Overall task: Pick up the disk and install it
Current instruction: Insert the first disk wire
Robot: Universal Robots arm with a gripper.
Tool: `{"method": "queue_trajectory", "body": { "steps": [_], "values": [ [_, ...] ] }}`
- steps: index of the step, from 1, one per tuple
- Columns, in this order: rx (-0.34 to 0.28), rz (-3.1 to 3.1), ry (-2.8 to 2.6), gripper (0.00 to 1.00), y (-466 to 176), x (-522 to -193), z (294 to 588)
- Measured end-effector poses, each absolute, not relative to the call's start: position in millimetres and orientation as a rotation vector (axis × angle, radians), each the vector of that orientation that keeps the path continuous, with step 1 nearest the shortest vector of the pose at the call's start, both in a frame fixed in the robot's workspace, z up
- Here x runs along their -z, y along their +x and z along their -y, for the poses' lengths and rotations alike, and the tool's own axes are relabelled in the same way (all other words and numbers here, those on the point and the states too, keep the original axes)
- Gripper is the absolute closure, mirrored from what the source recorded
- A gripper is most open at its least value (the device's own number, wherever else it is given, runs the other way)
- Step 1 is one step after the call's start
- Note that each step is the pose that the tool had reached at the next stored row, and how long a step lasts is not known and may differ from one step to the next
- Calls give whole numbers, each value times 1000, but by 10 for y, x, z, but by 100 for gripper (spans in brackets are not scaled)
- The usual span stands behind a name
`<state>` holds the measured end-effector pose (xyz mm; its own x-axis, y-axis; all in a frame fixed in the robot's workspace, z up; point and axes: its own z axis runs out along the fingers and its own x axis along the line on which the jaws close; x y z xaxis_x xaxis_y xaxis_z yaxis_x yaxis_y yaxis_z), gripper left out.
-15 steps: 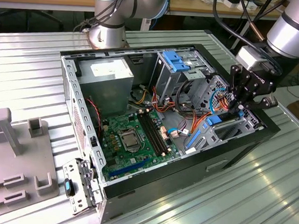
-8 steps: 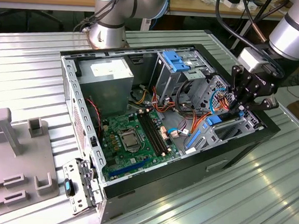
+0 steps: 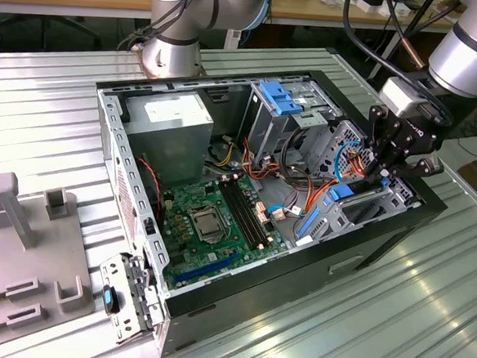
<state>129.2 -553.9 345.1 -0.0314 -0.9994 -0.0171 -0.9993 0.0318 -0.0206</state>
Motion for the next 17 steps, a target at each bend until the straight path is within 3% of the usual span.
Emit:
{"method": "queue_trajectory", "body": {
  "steps": [17],
  "values": [
    [-2,-2235,-2165,83,1292,-3453,5538]
  ]
}}
